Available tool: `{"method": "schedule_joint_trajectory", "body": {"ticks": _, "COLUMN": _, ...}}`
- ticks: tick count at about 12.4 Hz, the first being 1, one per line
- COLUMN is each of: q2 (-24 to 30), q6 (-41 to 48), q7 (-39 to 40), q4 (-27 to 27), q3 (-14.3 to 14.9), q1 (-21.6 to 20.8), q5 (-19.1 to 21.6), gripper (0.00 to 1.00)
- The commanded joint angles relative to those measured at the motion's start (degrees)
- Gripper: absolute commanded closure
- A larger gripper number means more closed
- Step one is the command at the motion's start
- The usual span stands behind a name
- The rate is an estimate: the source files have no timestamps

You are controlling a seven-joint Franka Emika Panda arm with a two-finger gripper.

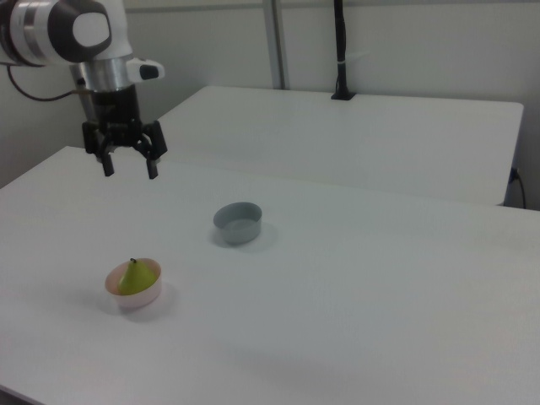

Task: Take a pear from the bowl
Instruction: 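Move the open gripper toward the pear in the pink bowl, then lower the gripper around the yellow-green pear inside the pink bowl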

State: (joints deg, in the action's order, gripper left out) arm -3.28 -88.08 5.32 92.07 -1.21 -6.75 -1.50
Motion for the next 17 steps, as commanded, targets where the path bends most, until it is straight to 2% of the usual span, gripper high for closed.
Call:
{"method": "schedule_joint_trajectory", "body": {"ticks": 1, "q2": 1.61, "q6": -2.09, "q7": 2.75, "q4": 7.22, "q3": -0.46, "q1": -3.78, "q5": -1.31, "gripper": 0.0}}
{"method": "schedule_joint_trajectory", "body": {"ticks": 4, "q2": 0.47, "q6": -9.55, "q7": 2.94, "q4": 13.73, "q3": -0.46, "q1": -5.11, "q5": -1.75, "gripper": 0.0}}
{"method": "schedule_joint_trajectory", "body": {"ticks": 11, "q2": -7.87, "q6": -12.9, "q7": 2.5, "q4": 15.85, "q3": -0.46, "q1": -6.96, "q5": -4.73, "gripper": 0.0}}
{"method": "schedule_joint_trajectory", "body": {"ticks": 14, "q2": -9.28, "q6": -16.51, "q7": 1.89, "q4": 18.22, "q3": -0.46, "q1": -7.92, "q5": -5.78, "gripper": 0.0}}
{"method": "schedule_joint_trajectory", "body": {"ticks": 17, "q2": -10.43, "q6": -17.12, "q7": 1.8, "q4": 18.67, "q3": -0.46, "q1": -8.01, "q5": -6.84, "gripper": 0.1}}
